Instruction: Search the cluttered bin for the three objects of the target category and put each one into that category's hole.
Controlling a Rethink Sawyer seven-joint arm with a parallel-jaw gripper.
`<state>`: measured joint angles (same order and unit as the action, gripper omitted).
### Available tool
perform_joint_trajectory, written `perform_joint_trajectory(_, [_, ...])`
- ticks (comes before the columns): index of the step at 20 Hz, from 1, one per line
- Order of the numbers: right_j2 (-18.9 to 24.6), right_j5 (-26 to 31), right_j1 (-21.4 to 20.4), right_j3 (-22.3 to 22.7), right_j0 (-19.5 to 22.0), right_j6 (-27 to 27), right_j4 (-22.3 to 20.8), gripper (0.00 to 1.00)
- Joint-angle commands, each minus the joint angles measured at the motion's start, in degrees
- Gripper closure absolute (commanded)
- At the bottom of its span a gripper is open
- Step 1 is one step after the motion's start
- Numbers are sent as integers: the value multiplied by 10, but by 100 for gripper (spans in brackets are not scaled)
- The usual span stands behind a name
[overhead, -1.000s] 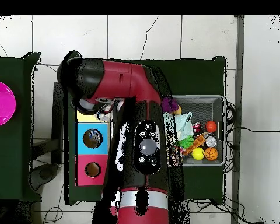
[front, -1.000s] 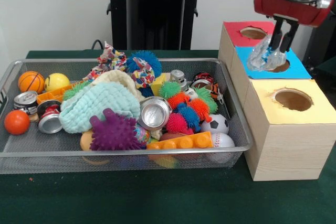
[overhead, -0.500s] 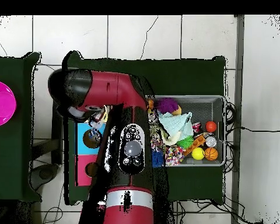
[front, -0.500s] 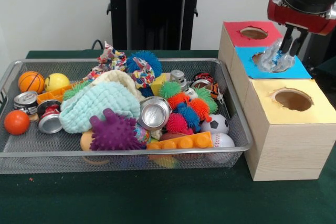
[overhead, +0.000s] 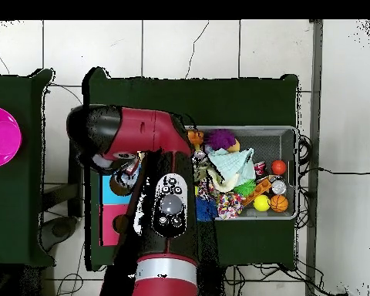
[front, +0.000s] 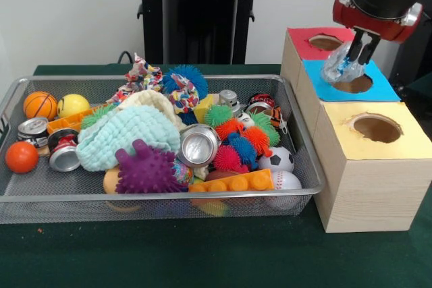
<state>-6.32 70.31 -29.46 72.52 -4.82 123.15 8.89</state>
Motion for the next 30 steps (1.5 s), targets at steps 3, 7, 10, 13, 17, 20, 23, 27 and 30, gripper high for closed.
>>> perform_joint_trajectory(3, [9, -24, 8, 72, -3, 151, 37, 100])
perform_joint_trajectory(7, [11, -30, 28, 54, -11, 164, 49, 100])
perform_joint_trajectory(10, [10, -44, 37, 54, -15, 165, 54, 100])
perform_joint_trajectory(13, [9, -59, 43, 55, -18, 161, 59, 100])
perform_joint_trajectory(17, [0, -76, 53, 50, -25, 154, 49, 100])
perform_joint_trajectory(20, [-14, -83, 59, 44, -28, 147, 32, 100])
perform_joint_trajectory(23, [-19, -87, 56, 51, -30, 141, 31, 100])
perform_joint_trajectory(27, [-21, -85, 55, 55, -33, 137, 35, 100])
perform_joint_trajectory(30, [-23, -82, 55, 58, -35, 139, 41, 0])
